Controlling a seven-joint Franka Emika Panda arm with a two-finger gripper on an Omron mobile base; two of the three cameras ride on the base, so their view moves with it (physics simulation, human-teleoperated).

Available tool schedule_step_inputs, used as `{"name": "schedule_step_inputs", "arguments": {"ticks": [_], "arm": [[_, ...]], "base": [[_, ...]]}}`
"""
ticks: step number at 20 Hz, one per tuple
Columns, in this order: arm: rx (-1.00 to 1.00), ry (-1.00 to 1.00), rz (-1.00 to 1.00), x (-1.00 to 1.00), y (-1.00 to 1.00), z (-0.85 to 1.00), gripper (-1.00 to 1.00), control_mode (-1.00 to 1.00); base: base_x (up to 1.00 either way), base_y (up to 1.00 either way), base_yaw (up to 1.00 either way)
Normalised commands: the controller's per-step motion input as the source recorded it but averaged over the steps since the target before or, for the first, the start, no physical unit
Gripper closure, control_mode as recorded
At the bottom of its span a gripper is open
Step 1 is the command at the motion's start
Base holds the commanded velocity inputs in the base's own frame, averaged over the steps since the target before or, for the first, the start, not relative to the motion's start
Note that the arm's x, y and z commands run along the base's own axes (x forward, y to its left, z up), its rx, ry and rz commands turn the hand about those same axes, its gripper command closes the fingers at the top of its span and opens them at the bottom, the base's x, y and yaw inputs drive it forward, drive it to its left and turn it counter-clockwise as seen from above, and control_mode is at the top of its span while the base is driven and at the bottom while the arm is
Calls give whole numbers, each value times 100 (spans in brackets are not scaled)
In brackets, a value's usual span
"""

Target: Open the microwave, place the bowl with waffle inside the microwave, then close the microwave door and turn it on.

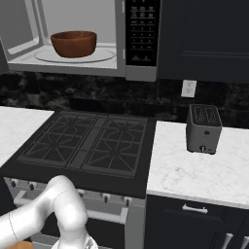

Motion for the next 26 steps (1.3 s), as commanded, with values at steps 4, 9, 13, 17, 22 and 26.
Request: {"name": "schedule_step_inputs", "arguments": {"ticks": [4,9,13,17,22,26], "arm": [[-31,0,0,-59,2,91,100,-100],[-25,9,0,-34,0,53,100,-100],[-22,13,0,-4,0,23,100,-100],[-9,-4,0,-53,-20,49,100,-100],[0,-7,0,-60,-44,92,100,-100],[0,-11,0,-68,-60,76,100,-100]], "base": [[0,0,0],[0,0,0],[0,0,0],[0,0,0],[0,0,0],[0,0,0]]}}
